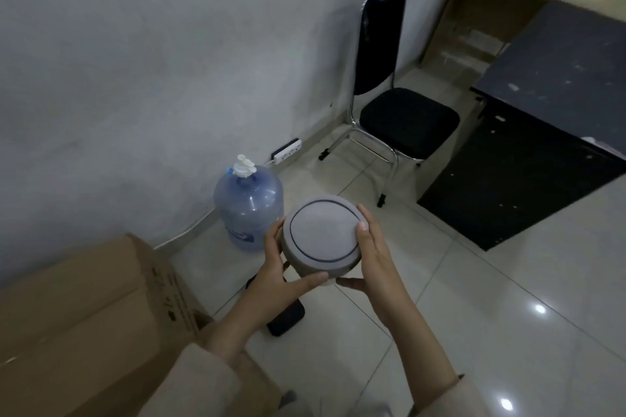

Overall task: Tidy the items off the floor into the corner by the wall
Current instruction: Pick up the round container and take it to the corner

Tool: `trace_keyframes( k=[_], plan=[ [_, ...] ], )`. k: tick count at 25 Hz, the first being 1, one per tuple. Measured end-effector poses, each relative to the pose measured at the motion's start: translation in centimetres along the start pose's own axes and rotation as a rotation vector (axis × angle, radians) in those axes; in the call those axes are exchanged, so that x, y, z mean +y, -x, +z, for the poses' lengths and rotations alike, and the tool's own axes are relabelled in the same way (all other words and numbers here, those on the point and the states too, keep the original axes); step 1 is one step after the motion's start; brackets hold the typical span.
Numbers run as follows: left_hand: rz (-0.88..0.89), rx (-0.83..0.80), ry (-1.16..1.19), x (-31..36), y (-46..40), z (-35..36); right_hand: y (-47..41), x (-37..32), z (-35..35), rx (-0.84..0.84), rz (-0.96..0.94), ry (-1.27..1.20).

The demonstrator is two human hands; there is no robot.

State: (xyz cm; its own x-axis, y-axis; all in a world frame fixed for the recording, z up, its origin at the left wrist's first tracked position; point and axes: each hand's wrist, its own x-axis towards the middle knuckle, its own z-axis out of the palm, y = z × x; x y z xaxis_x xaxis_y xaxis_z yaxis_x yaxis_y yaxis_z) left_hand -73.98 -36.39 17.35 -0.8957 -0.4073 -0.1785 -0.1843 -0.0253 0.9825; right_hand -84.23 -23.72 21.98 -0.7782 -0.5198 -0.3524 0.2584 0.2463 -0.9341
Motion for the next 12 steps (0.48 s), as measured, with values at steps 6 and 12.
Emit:
trace_keyframes(
  k=[6, 12],
  plan=[
    [-0.119, 0.165, 0.102, -1.8, -8.9, -0.6, -11.4, 0.2, -0.1, -0.075, 0.117, 0.002],
    [-0.273, 0.378, 0.14, -7.0, -20.4, 0.9, -25.3, 4.0, -1.5, -0.165, 0.258, 0.001]
  ],
)
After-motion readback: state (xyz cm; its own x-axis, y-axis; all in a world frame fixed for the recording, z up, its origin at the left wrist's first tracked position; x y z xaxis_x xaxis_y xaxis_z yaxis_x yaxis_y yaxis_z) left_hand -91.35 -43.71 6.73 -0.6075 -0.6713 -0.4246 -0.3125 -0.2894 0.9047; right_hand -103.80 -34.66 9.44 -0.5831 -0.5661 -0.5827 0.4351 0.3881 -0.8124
